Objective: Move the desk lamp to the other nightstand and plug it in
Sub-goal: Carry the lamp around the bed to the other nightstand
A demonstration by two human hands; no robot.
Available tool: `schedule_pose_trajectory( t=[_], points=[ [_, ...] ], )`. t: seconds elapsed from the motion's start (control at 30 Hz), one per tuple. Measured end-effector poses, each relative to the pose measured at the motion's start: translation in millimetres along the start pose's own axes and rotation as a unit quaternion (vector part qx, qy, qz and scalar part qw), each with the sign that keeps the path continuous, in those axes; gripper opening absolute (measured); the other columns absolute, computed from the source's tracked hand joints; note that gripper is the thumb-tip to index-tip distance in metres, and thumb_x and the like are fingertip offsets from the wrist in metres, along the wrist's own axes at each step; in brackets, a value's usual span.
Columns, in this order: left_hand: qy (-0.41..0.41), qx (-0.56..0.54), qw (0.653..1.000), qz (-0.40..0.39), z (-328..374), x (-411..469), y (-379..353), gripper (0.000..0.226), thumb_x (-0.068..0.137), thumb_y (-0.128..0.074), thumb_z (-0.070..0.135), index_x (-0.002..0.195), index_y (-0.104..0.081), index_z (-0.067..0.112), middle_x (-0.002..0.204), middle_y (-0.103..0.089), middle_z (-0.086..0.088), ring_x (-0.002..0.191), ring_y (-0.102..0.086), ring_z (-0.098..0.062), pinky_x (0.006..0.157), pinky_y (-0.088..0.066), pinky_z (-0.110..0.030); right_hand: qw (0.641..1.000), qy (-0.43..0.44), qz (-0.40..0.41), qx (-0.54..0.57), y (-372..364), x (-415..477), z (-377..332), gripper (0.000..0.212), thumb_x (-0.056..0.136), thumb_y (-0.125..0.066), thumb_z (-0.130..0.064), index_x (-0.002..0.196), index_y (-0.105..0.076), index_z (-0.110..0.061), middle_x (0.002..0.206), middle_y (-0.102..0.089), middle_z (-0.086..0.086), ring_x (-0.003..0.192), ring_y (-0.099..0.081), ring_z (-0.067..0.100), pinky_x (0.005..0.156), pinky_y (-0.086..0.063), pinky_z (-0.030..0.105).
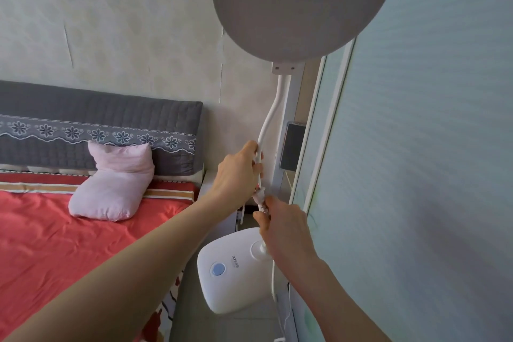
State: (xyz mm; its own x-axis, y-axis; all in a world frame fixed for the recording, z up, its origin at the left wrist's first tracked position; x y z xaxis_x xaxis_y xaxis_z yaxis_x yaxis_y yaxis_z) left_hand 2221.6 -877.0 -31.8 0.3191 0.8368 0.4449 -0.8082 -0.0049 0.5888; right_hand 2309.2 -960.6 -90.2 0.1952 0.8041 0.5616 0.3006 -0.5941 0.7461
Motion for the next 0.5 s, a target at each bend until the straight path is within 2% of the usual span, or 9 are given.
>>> schedule_pose_trajectory(
  t=[0.2,0.33,0.43,0.5],
  points=[
    [0.005,0.033,0.999,-0.003,-27.5,42.5,-16.2,0.006,0.097,-0.049,0.019,0.095,-0.045,0.023,0.088,-0.067,-0.004,0.068,-0.063,-0.021,0.054,-0.051,-0.024,0.999,-0.005,-0.036,0.009,-34.9,39.1,16.7,0.017,0.093,-0.053,-0.030,0.100,-0.058,-0.016,0.091,-0.070,0.007,0.082,-0.061,0.028,0.067,-0.039,0.030],
    [0.019,0.044,0.999,0.006,-43.7,80.9,-32.6,0.005,0.096,-0.049,0.017,0.095,-0.048,0.022,0.085,-0.069,-0.003,0.067,-0.063,-0.020,0.051,-0.049,-0.023,0.999,0.004,-0.045,0.002,-58.3,76.2,37.6,0.018,0.093,-0.051,-0.031,0.101,-0.058,-0.016,0.092,-0.071,0.008,0.083,-0.062,0.029,0.066,-0.037,0.029],
    [0.018,0.057,0.998,0.013,-50.1,111.3,-46.7,0.009,0.095,-0.049,0.015,0.092,-0.047,0.024,0.084,-0.071,-0.001,0.065,-0.063,-0.018,0.045,-0.040,-0.017,0.998,0.007,-0.056,0.004,-71.6,103.7,56.5,0.020,0.094,-0.050,-0.030,0.106,-0.057,-0.015,0.096,-0.070,0.010,0.087,-0.061,0.032,0.070,-0.039,0.031],
    [0.021,0.051,0.998,0.011,-51.8,130.7,-54.8,0.009,0.095,-0.049,0.015,0.093,-0.047,0.024,0.084,-0.071,0.000,0.067,-0.065,-0.018,0.048,-0.047,-0.020,0.998,0.016,-0.059,-0.002,-75.3,124.2,66.8,0.020,0.094,-0.050,-0.028,0.106,-0.057,-0.014,0.096,-0.070,0.011,0.088,-0.060,0.032,0.071,-0.039,0.031]
  ],
)
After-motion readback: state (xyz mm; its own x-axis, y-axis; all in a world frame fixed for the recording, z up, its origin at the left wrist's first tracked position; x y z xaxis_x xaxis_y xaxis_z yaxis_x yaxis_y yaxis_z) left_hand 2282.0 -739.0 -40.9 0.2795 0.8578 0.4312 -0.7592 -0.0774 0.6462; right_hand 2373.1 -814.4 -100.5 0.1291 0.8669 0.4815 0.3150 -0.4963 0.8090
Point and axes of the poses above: each hand's wrist, its own x-axis towards the middle knuckle, its own y-axis out of the back of the hand, z = x × y, the point moved 3 cm from there along x, towards the middle knuckle
